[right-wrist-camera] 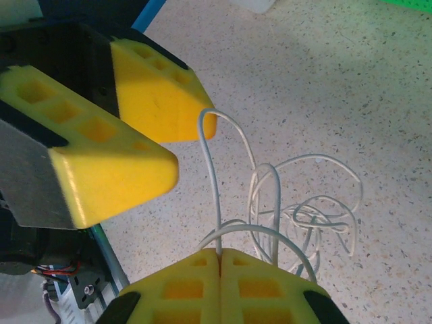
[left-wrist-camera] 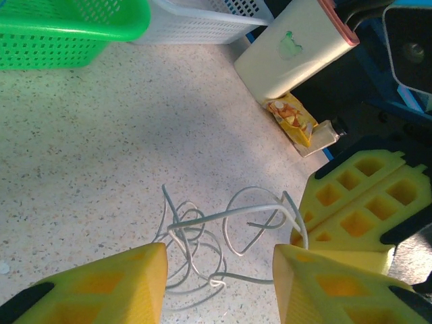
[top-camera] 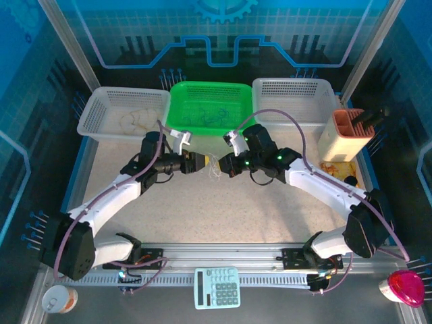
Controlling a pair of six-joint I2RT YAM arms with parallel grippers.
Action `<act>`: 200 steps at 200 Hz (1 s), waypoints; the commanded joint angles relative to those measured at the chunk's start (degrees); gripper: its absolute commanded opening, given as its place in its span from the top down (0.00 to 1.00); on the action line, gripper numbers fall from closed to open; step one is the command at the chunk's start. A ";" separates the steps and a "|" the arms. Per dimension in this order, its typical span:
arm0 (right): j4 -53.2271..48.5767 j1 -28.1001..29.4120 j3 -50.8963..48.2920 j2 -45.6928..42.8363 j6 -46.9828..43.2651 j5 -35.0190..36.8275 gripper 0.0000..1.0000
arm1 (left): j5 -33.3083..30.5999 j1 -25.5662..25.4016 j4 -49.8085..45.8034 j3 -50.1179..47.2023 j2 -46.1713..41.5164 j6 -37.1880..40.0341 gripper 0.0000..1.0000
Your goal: Untangle the cables
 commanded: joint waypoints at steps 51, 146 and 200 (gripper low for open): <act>-0.32 -0.61 0.94 -1.93 -1.04 -1.76 1.00 | 1.69 -0.69 5.88 1.69 4.05 -0.10 0.61; -0.01 -4.79 -3.38 -3.05 -0.70 1.31 1.00 | -4.71 -0.89 8.72 2.10 3.31 -6.10 1.00; -7.91 -5.32 -3.62 -0.53 -1.16 17.00 1.00 | -7.69 -0.88 6.19 3.69 -4.64 -7.65 1.00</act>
